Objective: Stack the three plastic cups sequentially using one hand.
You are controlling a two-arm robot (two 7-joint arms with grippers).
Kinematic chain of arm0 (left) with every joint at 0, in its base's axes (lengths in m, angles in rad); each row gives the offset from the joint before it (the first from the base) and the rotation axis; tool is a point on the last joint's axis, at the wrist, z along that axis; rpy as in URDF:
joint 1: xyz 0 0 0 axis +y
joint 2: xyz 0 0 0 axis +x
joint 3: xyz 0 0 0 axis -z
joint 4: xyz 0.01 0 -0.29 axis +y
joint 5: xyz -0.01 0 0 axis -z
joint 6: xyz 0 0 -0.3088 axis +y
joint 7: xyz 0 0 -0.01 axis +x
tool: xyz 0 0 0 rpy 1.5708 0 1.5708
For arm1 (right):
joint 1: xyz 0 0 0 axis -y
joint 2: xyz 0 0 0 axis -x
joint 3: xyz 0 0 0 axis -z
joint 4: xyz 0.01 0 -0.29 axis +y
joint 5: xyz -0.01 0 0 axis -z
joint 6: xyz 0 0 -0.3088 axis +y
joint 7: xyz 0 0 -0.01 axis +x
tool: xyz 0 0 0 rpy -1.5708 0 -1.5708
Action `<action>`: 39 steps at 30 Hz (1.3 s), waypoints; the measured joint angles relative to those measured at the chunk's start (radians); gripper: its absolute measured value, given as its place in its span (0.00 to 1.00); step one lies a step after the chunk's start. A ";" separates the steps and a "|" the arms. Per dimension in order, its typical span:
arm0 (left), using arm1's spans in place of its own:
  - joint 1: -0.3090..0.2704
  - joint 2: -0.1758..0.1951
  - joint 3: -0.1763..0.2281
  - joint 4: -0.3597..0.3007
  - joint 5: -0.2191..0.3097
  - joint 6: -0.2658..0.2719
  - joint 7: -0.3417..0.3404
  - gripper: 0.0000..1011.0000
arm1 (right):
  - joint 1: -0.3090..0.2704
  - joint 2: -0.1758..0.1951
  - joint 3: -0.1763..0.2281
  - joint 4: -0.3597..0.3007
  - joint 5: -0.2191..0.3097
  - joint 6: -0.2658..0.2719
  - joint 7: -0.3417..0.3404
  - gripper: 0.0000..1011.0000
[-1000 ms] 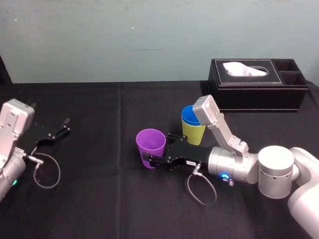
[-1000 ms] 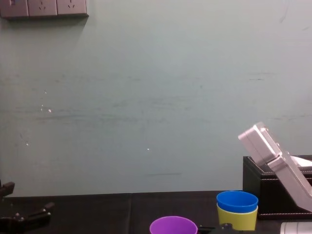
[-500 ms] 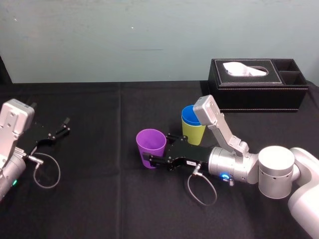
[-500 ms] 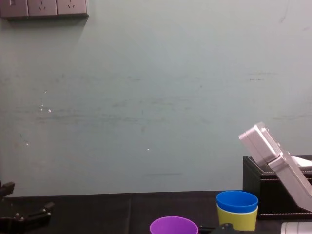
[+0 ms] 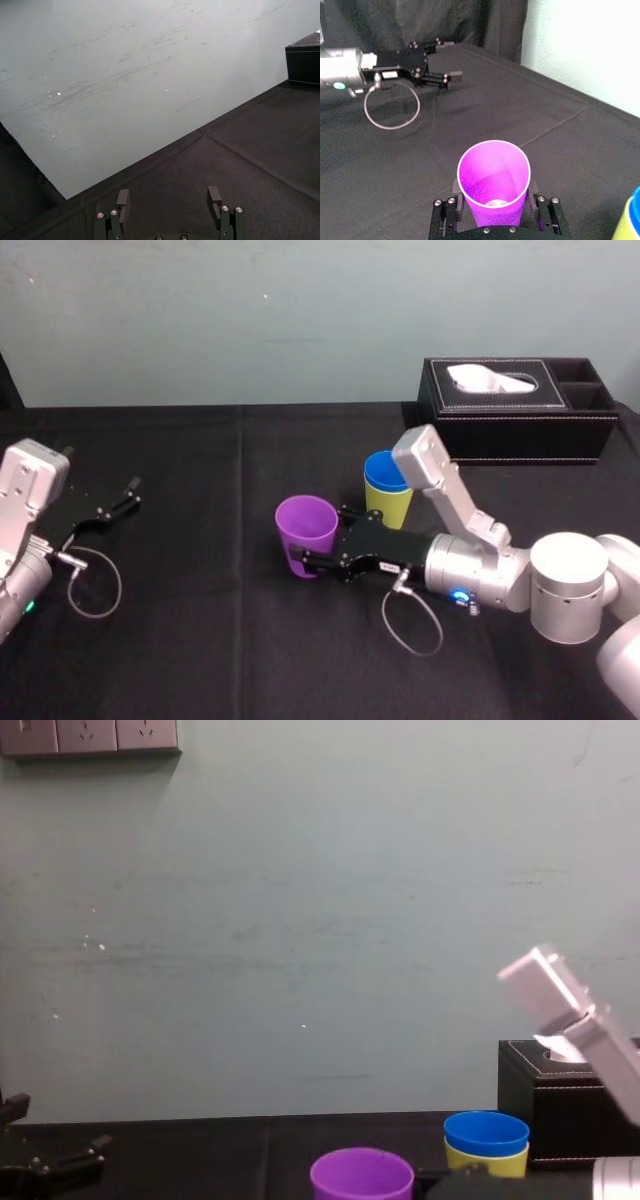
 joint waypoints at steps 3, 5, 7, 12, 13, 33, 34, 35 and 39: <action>0.000 0.000 0.000 0.000 0.000 0.000 0.000 1.00 | -0.017 0.019 0.017 -0.053 0.015 0.030 -0.017 0.73; 0.000 0.000 0.000 0.000 0.000 0.000 0.000 1.00 | -0.023 0.029 0.026 -0.079 0.022 0.042 -0.023 0.72; 0.000 0.000 0.000 0.000 0.000 0.000 0.000 1.00 | -0.030 0.044 0.037 -0.114 0.031 0.059 -0.033 0.73; 0.000 0.000 0.000 0.000 0.000 0.000 0.000 1.00 | -0.041 0.079 0.065 -0.188 0.048 0.089 -0.055 0.72; 0.000 0.000 0.000 0.000 0.000 0.000 0.000 1.00 | -0.041 0.083 0.068 -0.196 0.051 0.093 -0.058 0.72; 0.000 0.000 0.000 0.000 0.000 0.000 0.000 1.00 | 0.027 0.113 0.125 -0.188 0.059 0.138 -0.126 0.73; 0.000 0.000 0.000 0.000 0.000 0.000 0.000 1.00 | 0.031 0.112 0.126 -0.182 0.059 0.138 -0.127 0.72; 0.000 0.000 0.000 0.000 0.000 0.000 0.000 1.00 | 0.033 0.111 0.127 -0.177 0.059 0.138 -0.128 0.73; 0.000 0.000 0.000 0.000 0.000 0.000 0.000 1.00 | 0.046 0.104 0.135 -0.148 0.062 0.142 -0.128 0.72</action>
